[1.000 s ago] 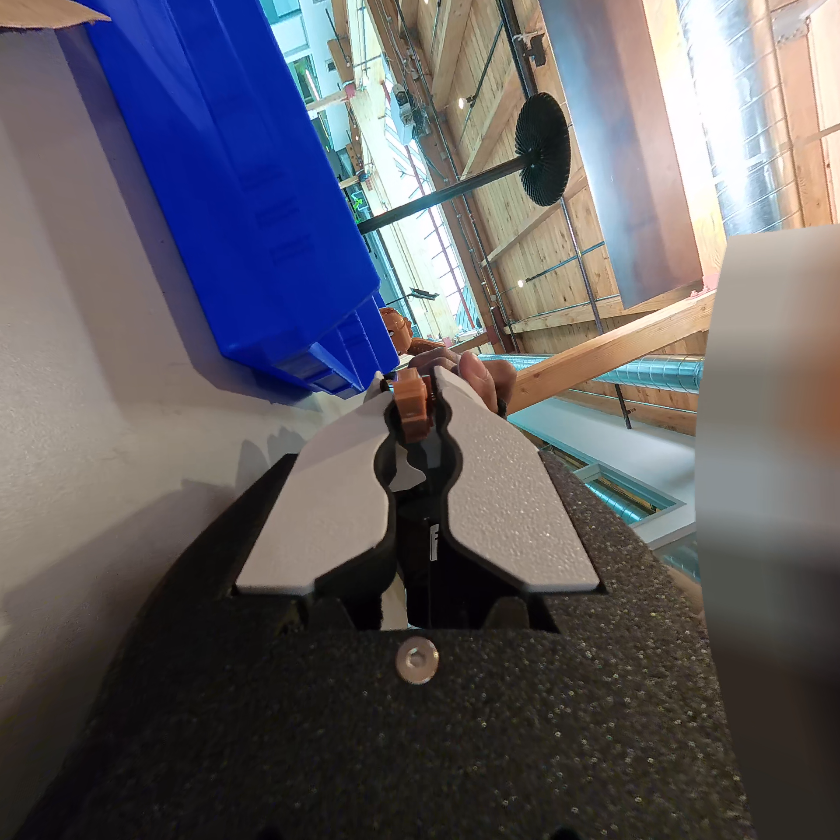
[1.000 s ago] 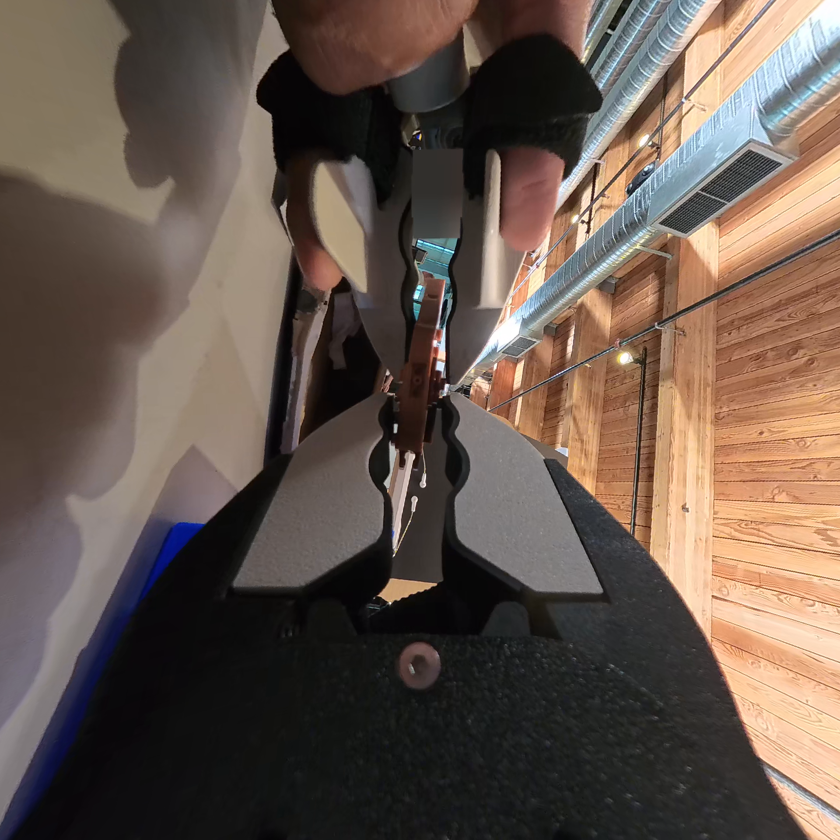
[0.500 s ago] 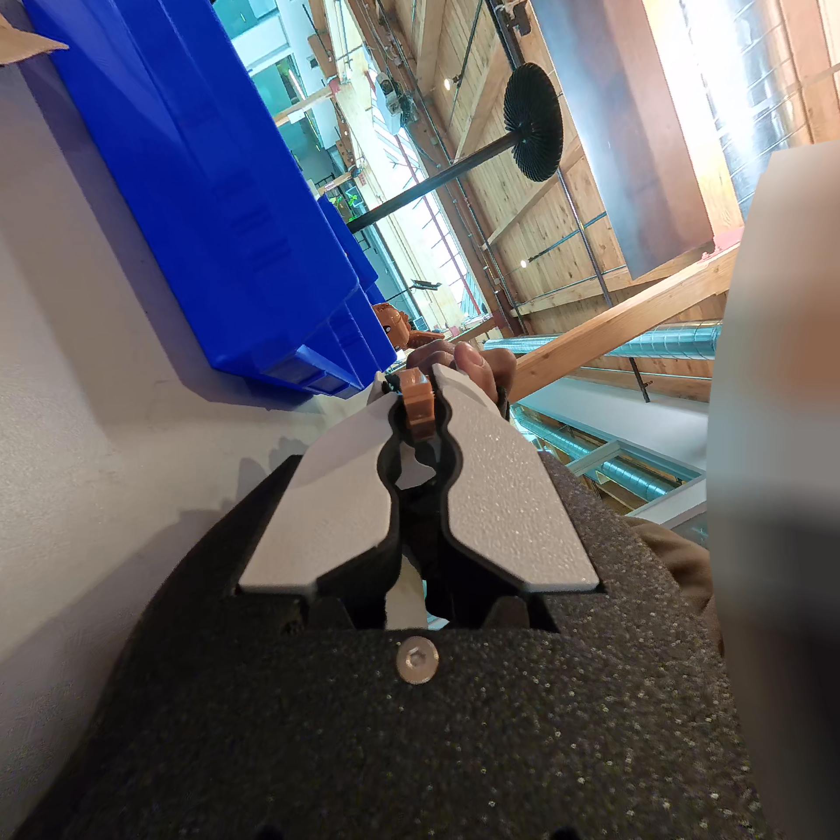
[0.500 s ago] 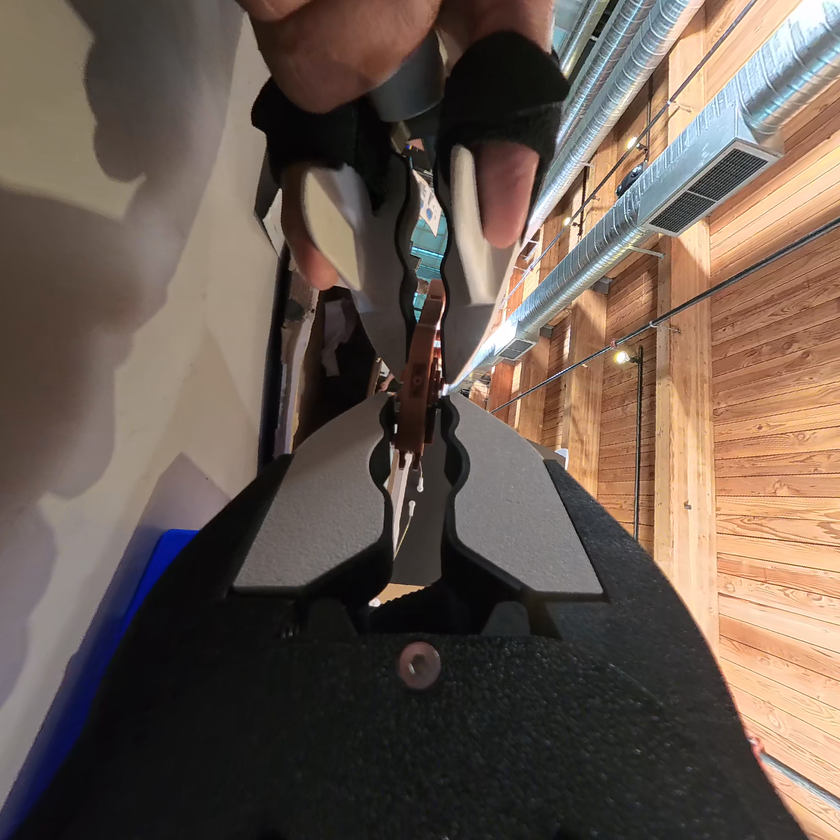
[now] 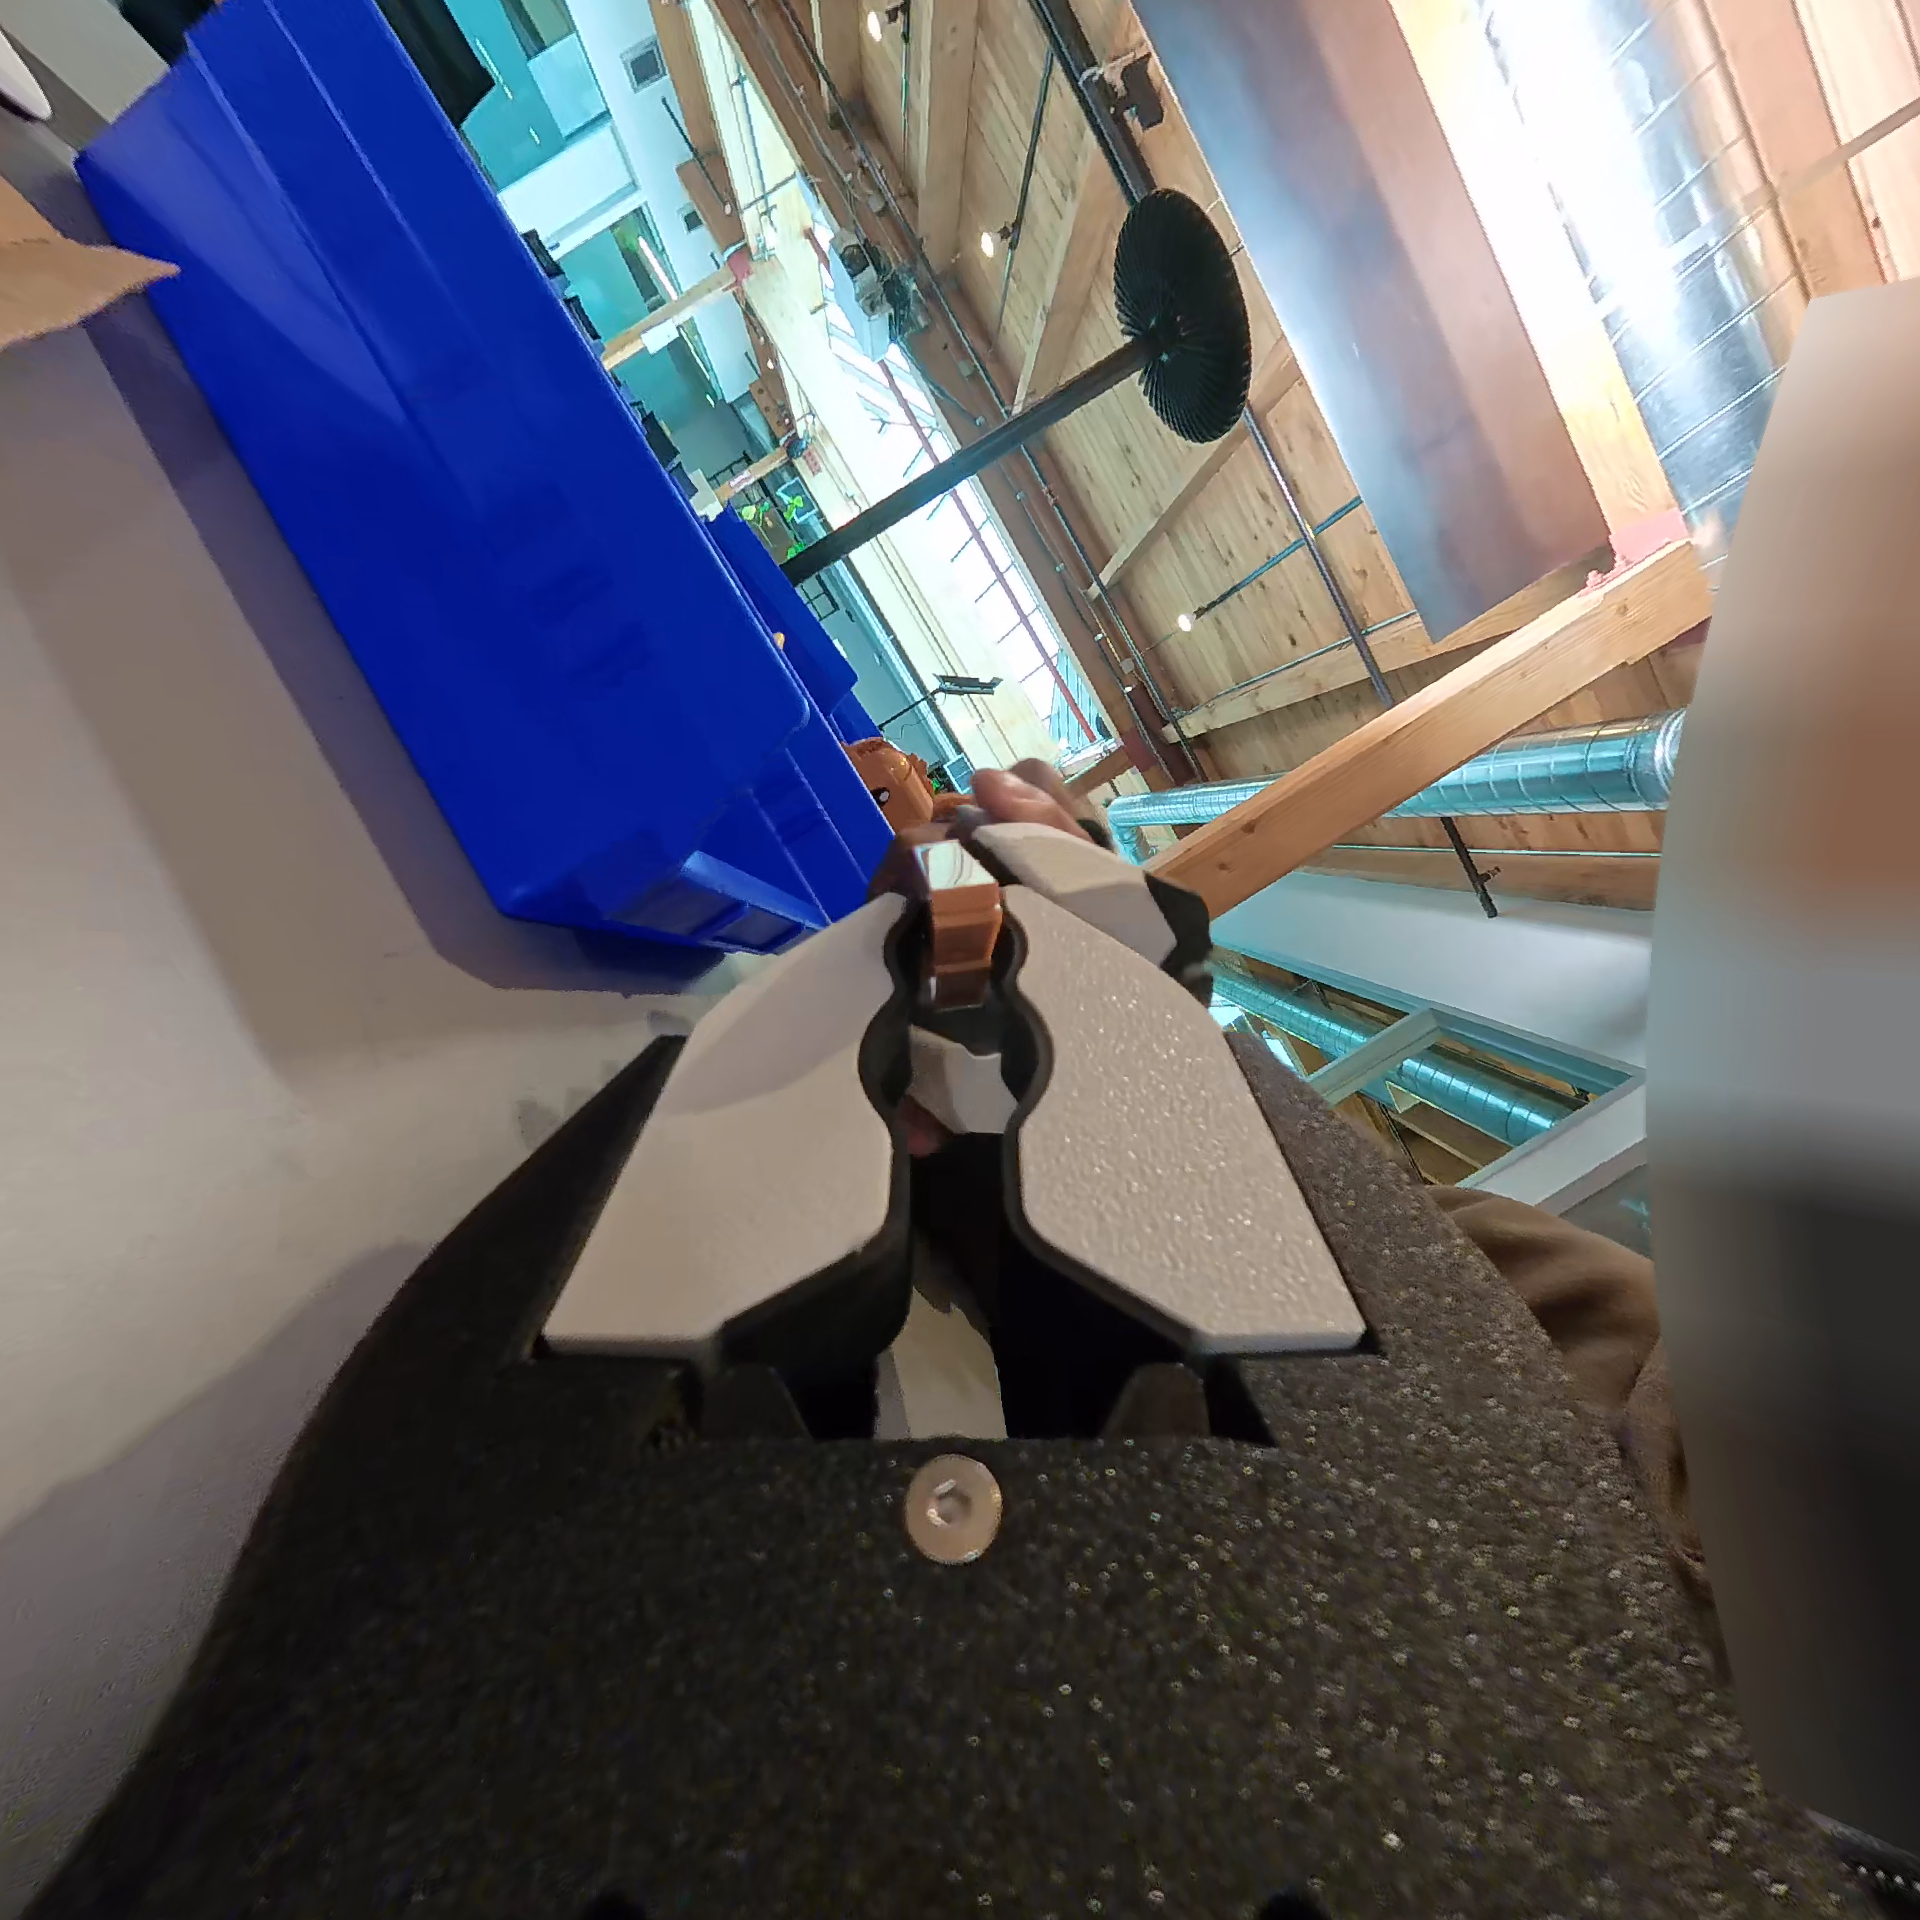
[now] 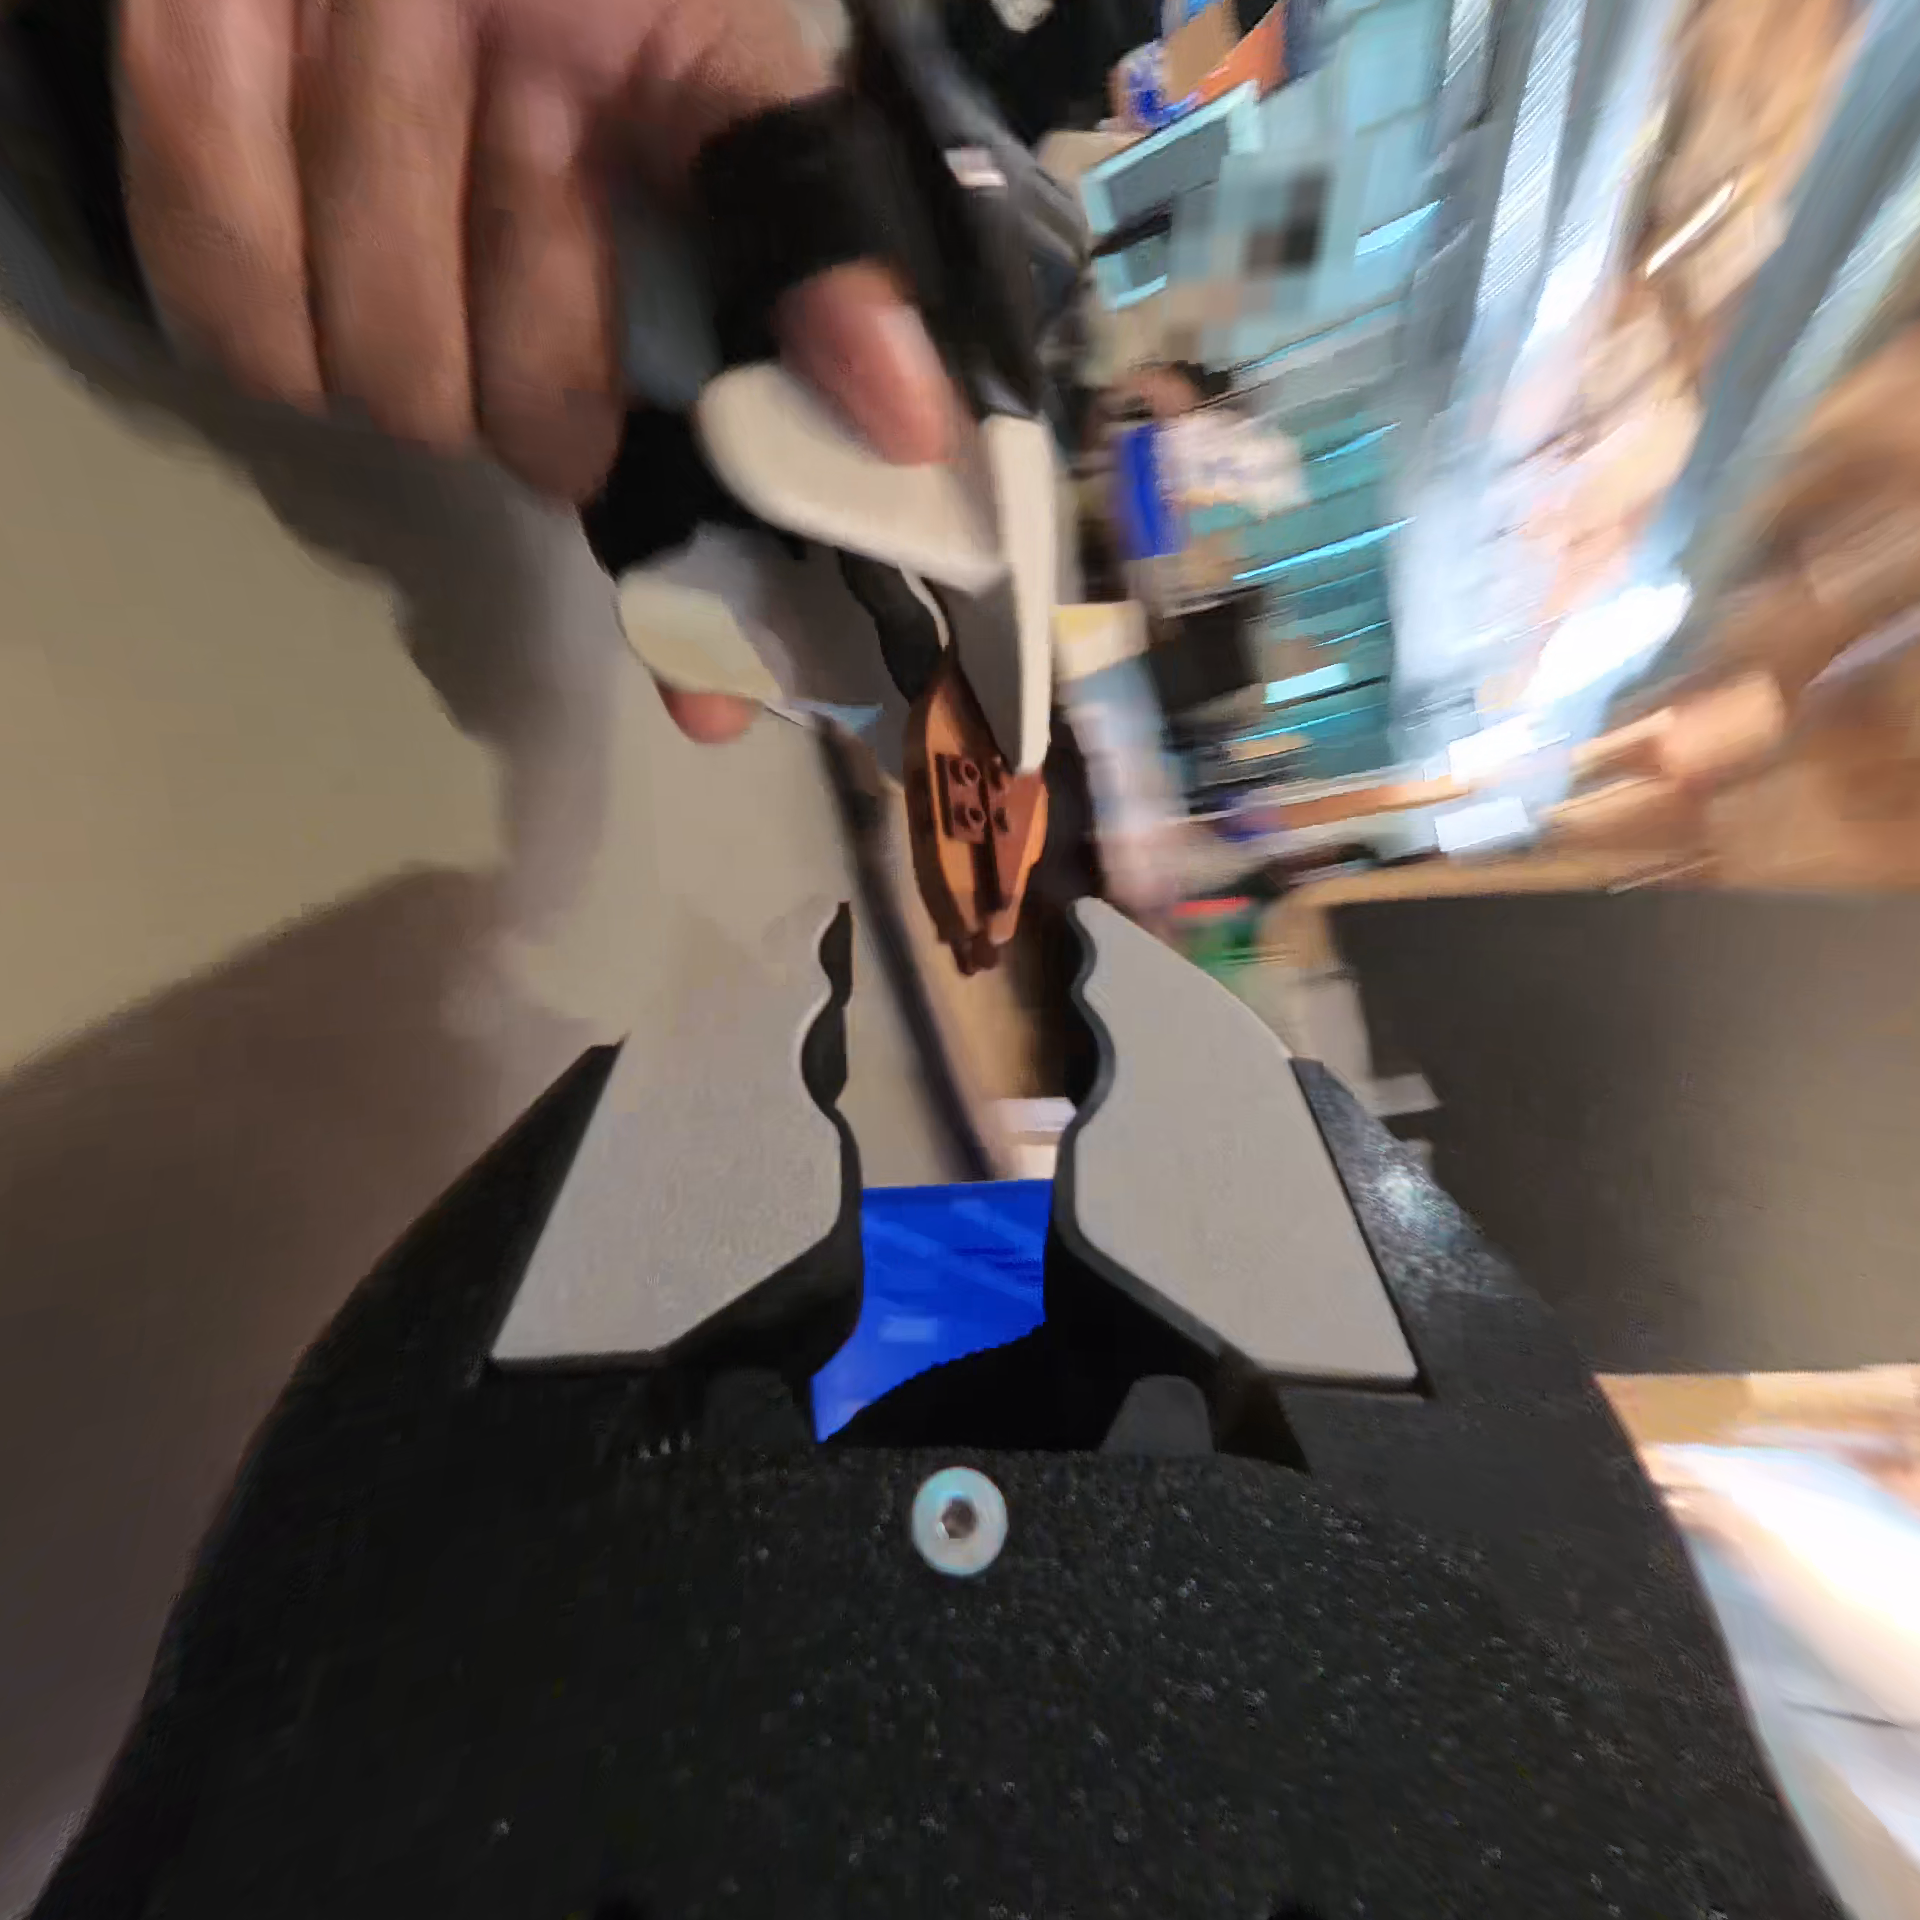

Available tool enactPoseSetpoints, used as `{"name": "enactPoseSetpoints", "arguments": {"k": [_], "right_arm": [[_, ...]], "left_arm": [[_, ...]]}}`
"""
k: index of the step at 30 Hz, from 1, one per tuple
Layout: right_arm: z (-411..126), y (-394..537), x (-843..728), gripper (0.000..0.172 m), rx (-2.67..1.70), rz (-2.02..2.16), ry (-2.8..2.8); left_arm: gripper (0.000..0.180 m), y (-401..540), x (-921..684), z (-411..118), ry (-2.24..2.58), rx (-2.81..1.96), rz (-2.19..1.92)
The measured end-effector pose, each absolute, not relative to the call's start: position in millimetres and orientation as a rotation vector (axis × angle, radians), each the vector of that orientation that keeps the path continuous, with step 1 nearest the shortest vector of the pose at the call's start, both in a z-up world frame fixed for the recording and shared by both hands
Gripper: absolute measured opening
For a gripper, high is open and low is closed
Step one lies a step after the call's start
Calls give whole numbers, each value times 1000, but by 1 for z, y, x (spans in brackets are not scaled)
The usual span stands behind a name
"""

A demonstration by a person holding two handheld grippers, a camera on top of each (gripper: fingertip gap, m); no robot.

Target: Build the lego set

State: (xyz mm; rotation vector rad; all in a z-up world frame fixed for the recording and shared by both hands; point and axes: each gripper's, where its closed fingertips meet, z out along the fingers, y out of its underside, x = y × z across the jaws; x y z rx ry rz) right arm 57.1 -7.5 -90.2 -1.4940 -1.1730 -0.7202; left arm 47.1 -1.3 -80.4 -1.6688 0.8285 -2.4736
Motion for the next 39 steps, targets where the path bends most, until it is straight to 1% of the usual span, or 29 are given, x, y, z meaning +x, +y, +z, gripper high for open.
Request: {"name": "enactPoseSetpoints", "arguments": {"k": [3,4,8,12,19,20,39], "right_arm": [[-86,-9,55,50,-1716,-236,-930],[-80,-10,53,50,-1749,-77,-831],[-65,-9,51,44,-1823,429,-496],[-69,-8,47,36,-1881,719,-316],[-75,-7,48,20,-1910,911,-183],[-74,-9,46,16,-1906,935,-184],[-72,-9,43,14,-1898,865,-208]], "left_arm": [[12,0,47,-79,853,-1643,-2457],[12,0,47,-78,864,-1634,-2453],[12,-3,46,-77,892,-1611,-2455],[12,-6,46,-75,912,-1588,-2469],[11,-11,45,-73,945,-1549,-2500],[12,-11,45,-72,946,-1545,-2505],[11,-12,42,-70,970,-1503,-2481]]}}
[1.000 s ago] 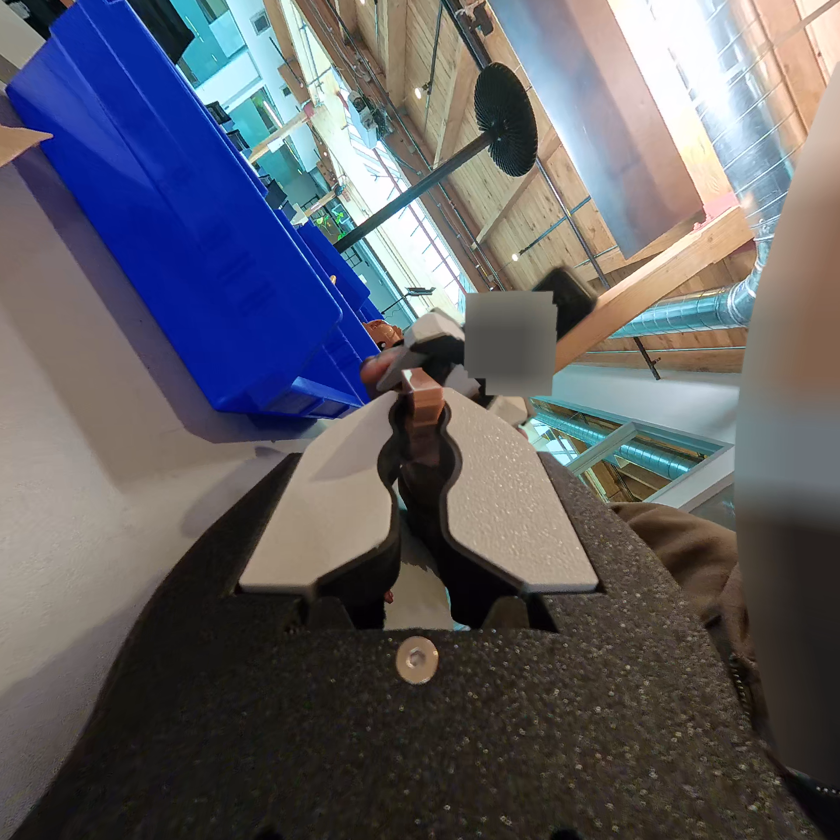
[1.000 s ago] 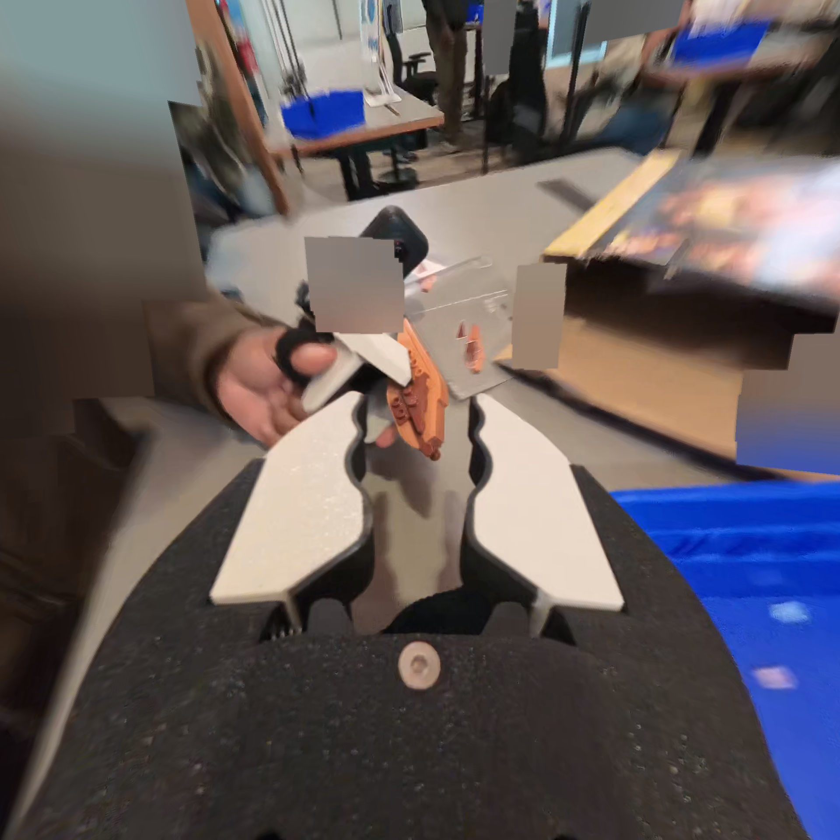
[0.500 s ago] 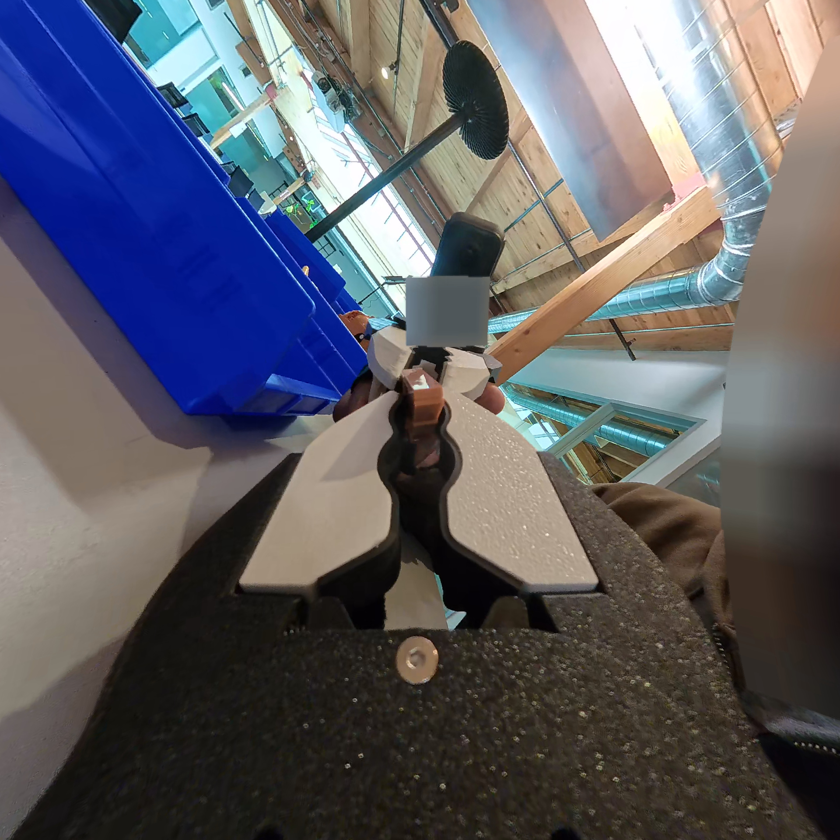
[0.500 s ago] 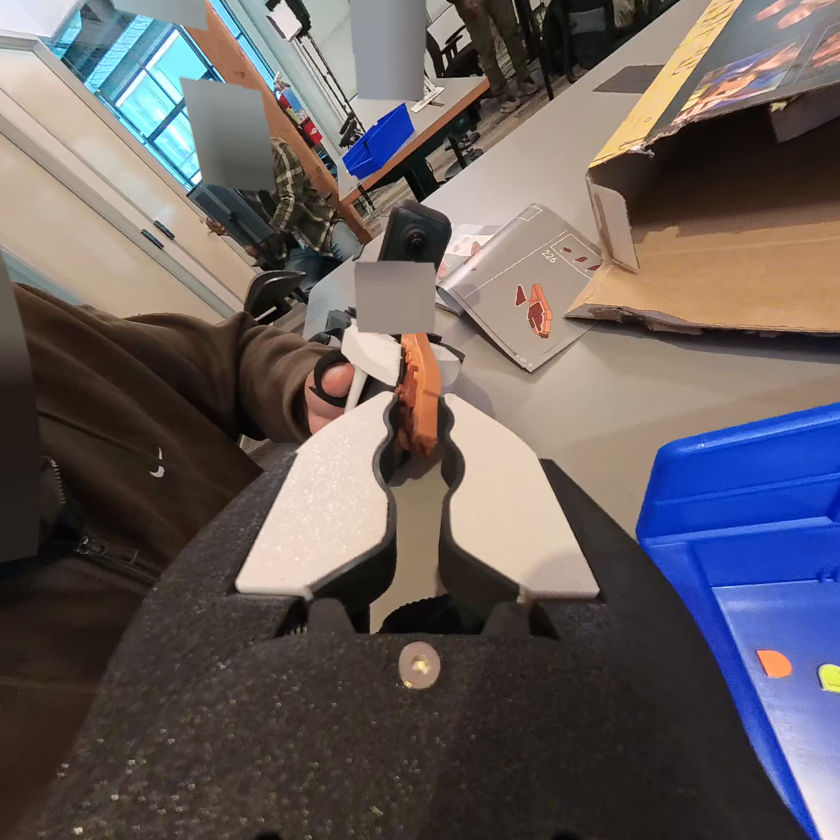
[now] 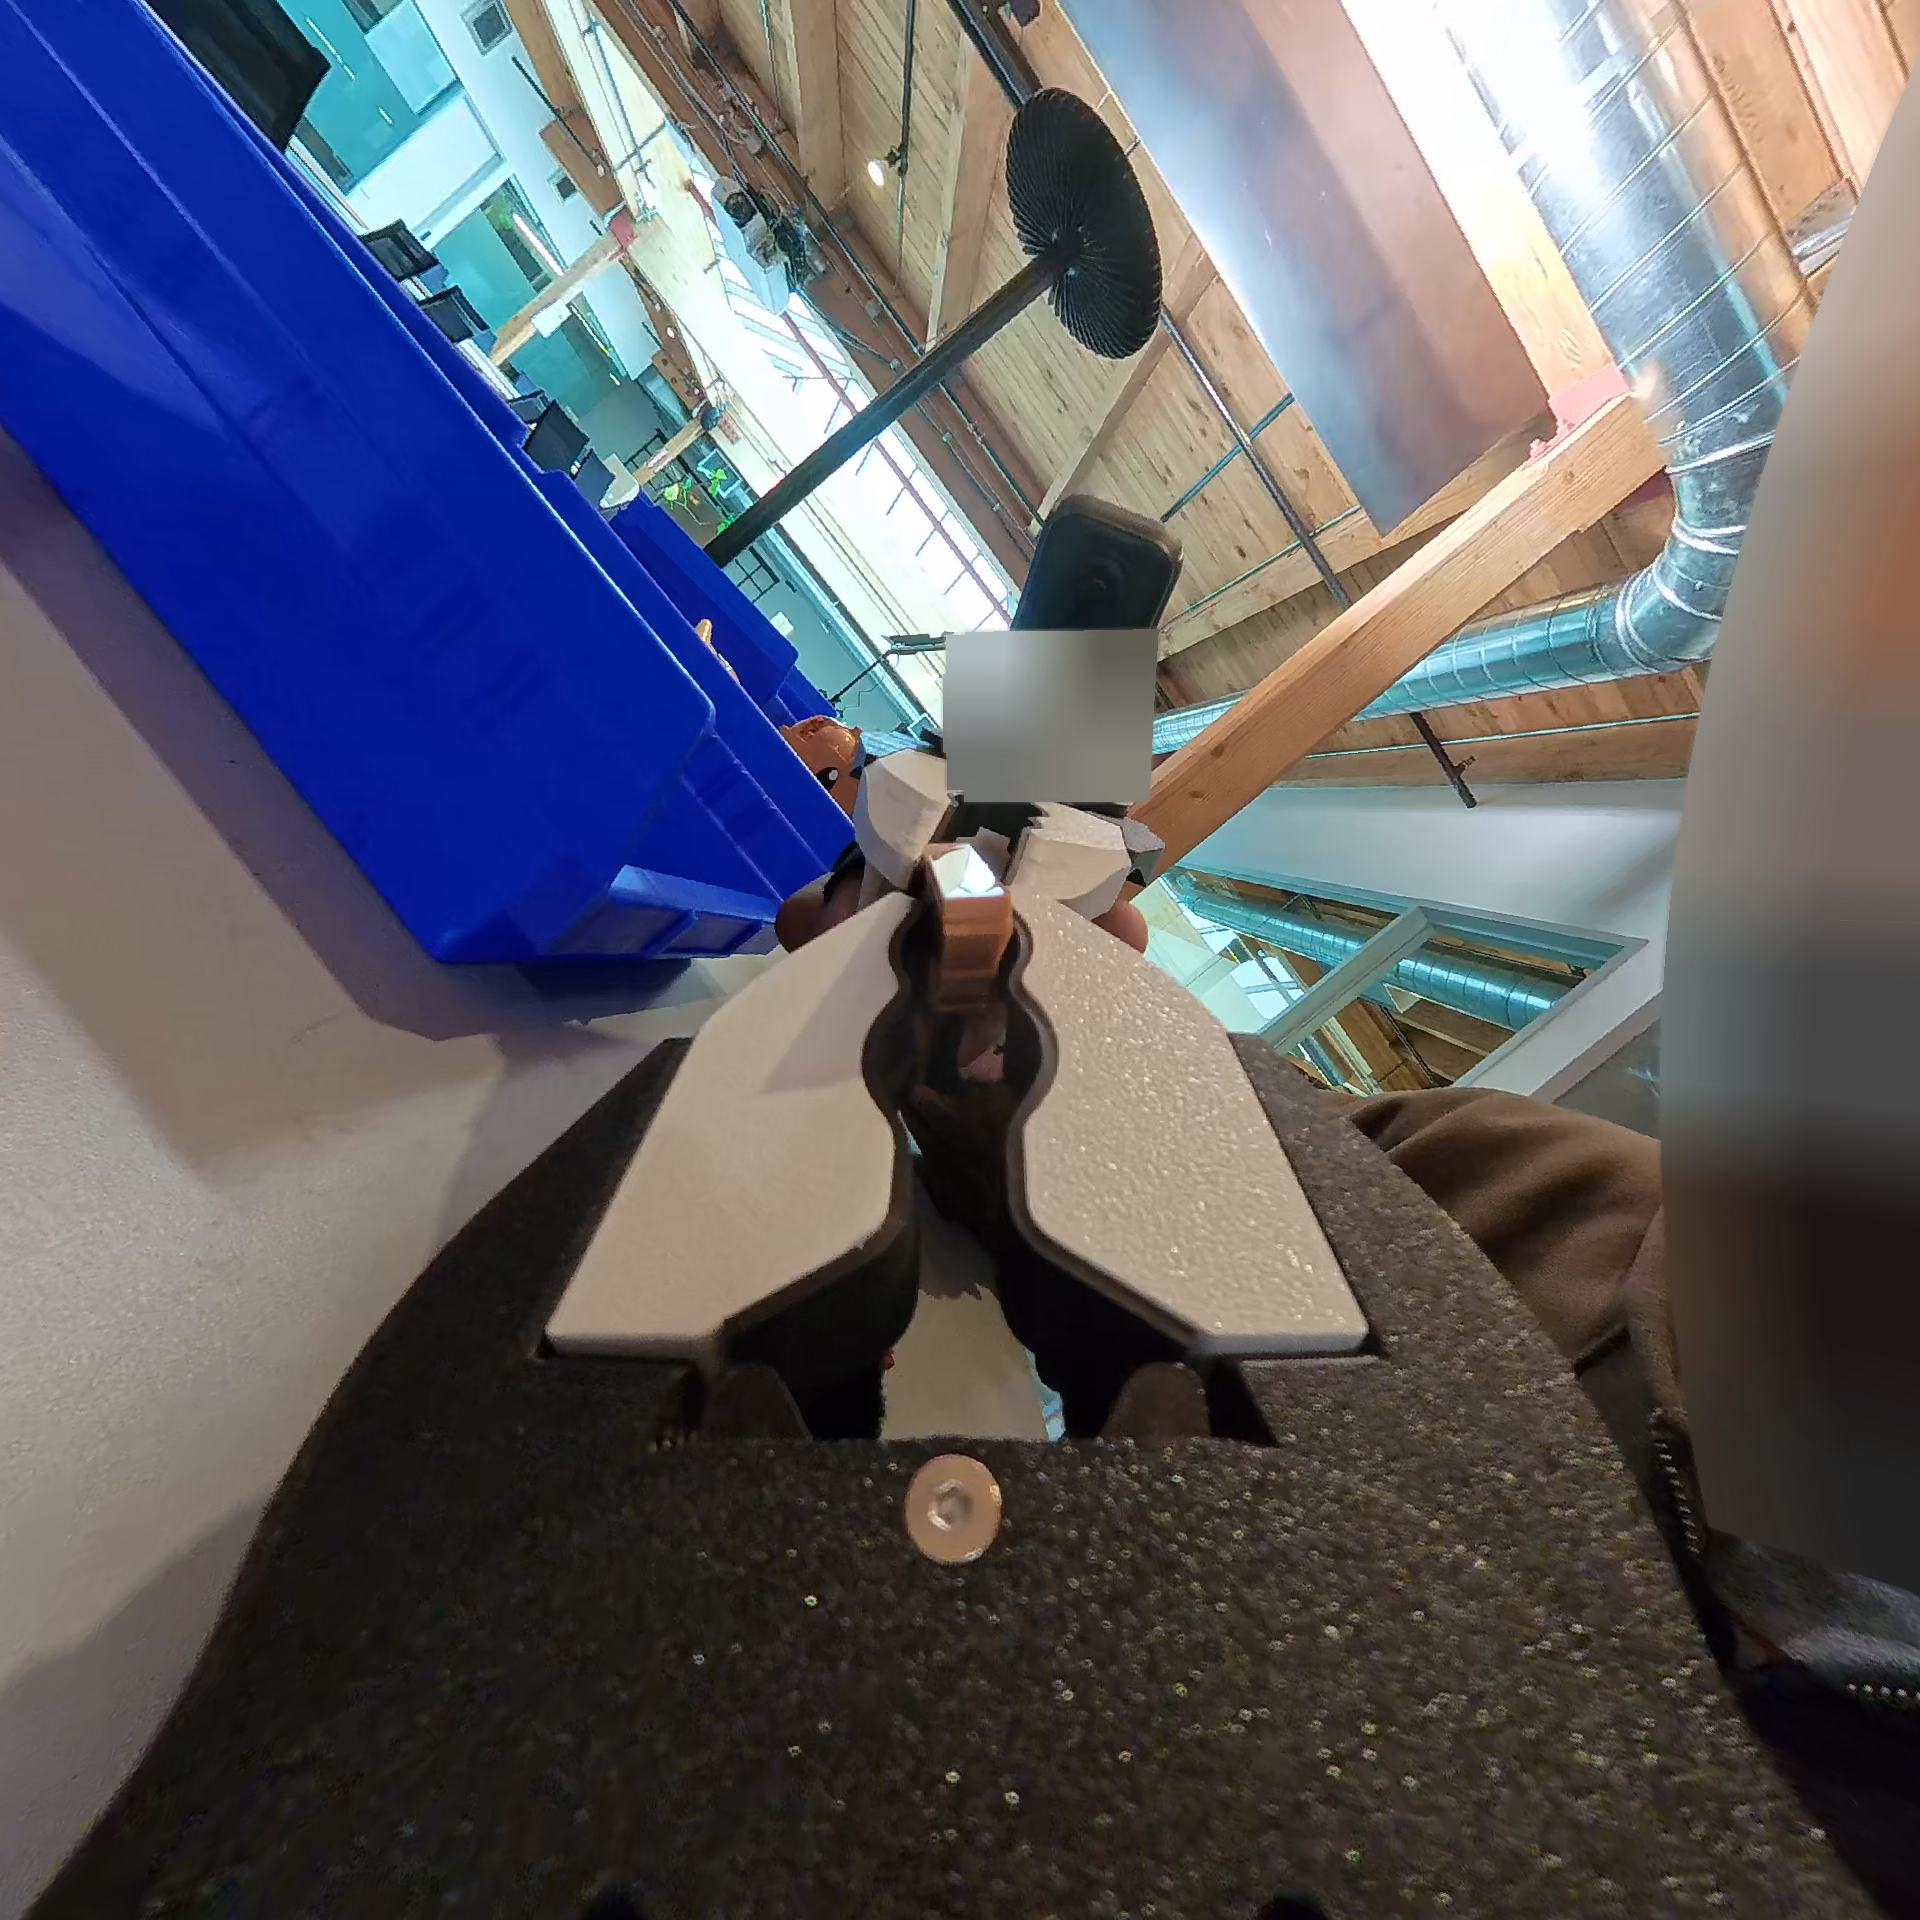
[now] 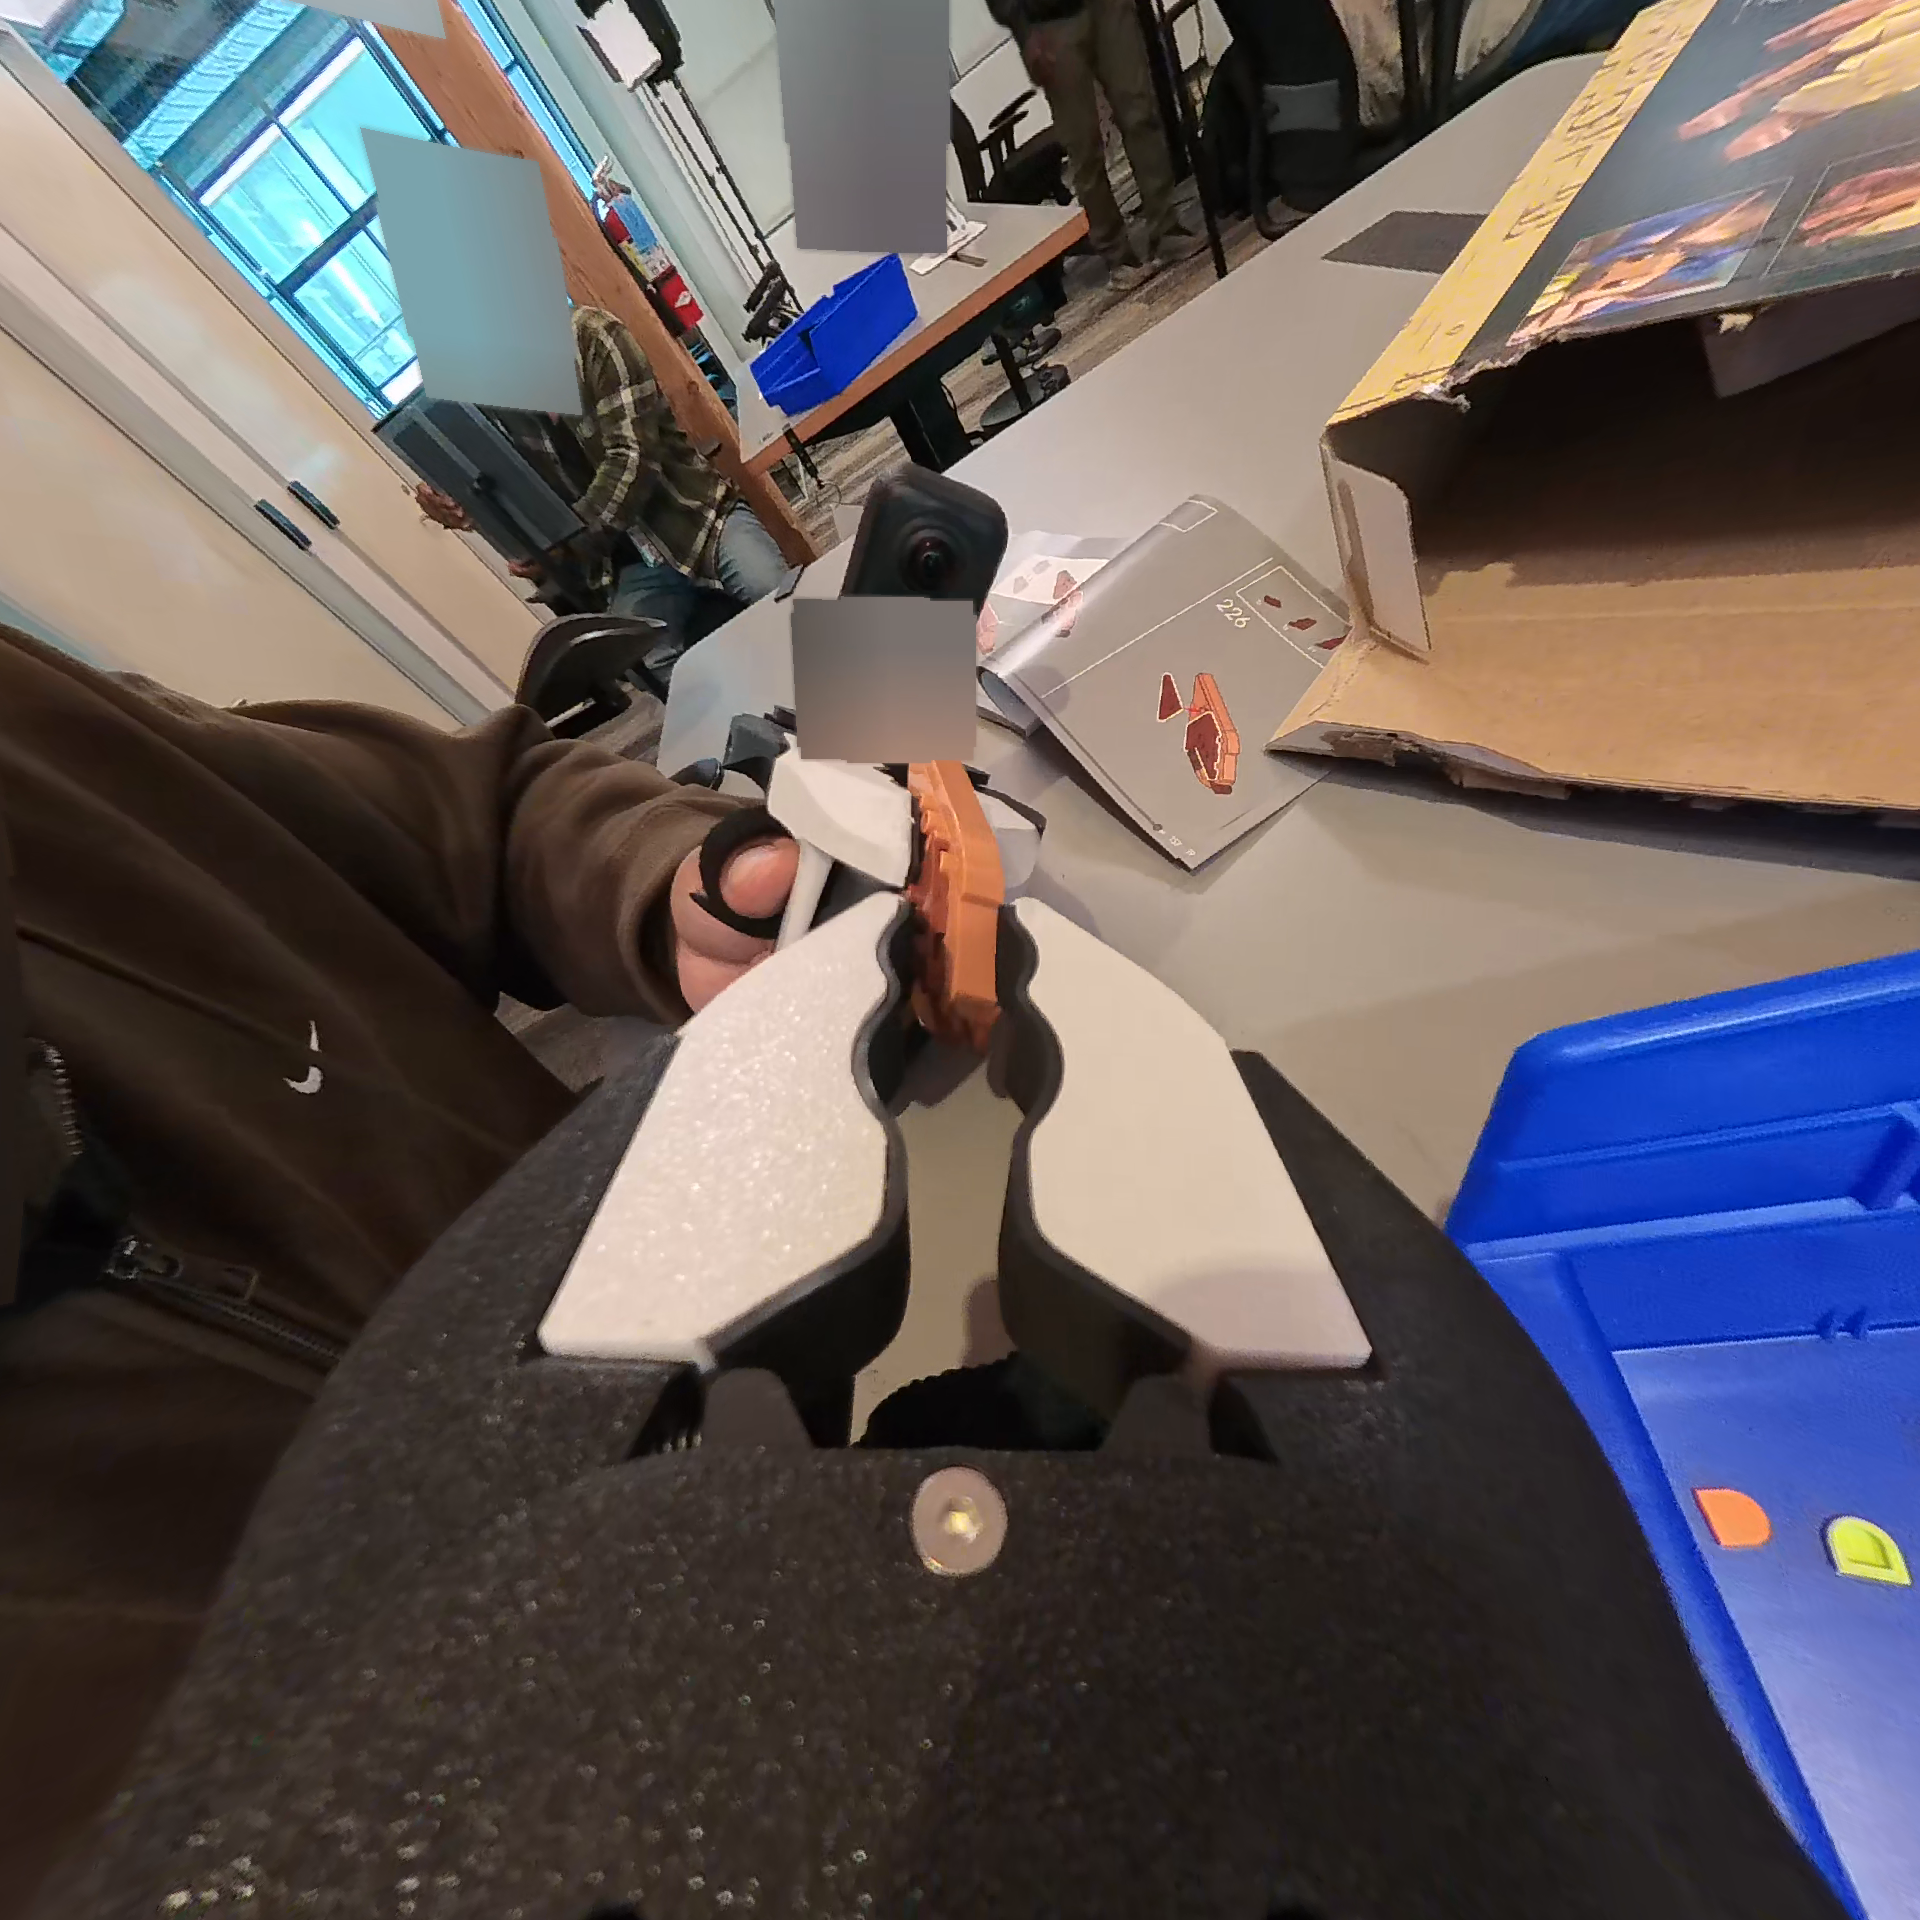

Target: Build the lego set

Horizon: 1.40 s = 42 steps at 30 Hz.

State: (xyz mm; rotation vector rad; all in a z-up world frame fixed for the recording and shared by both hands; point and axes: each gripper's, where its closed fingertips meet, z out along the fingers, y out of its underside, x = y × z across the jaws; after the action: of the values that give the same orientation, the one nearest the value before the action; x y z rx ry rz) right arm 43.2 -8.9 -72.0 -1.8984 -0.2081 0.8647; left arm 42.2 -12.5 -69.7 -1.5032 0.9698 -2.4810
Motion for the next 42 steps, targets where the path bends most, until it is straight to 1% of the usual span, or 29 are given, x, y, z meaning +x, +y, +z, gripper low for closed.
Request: {"name": "enactPoseSetpoints", "arguments": {"k": [12,17,21,26,30,34,42], "right_arm": [[-67,-9,41,14,-1859,814,-265],[-59,-14,39,20,-1805,793,-325],[-54,-18,34,15,-1775,794,-364],[-51,-20,33,14,-1753,658,-446],[-49,-20,31,14,-1729,509,-524],[-47,-23,26,14,-1705,420,-588],[-45,-24,22,13,-1686,426,-603]], "left_arm": [[11,-13,40,-66,1009,-1437,-2446],[11,-18,36,-56,1075,-1297,-2409],[11,-21,33,-52,1135,-1190,-2334],[13,-24,31,-48,1184,-1105,-2282],[21,-26,30,-47,1227,-1065,-2212],[18,-30,29,-48,1256,-1033,-2174],[17,-31,26,-47,1269,-984,-2161]]}}
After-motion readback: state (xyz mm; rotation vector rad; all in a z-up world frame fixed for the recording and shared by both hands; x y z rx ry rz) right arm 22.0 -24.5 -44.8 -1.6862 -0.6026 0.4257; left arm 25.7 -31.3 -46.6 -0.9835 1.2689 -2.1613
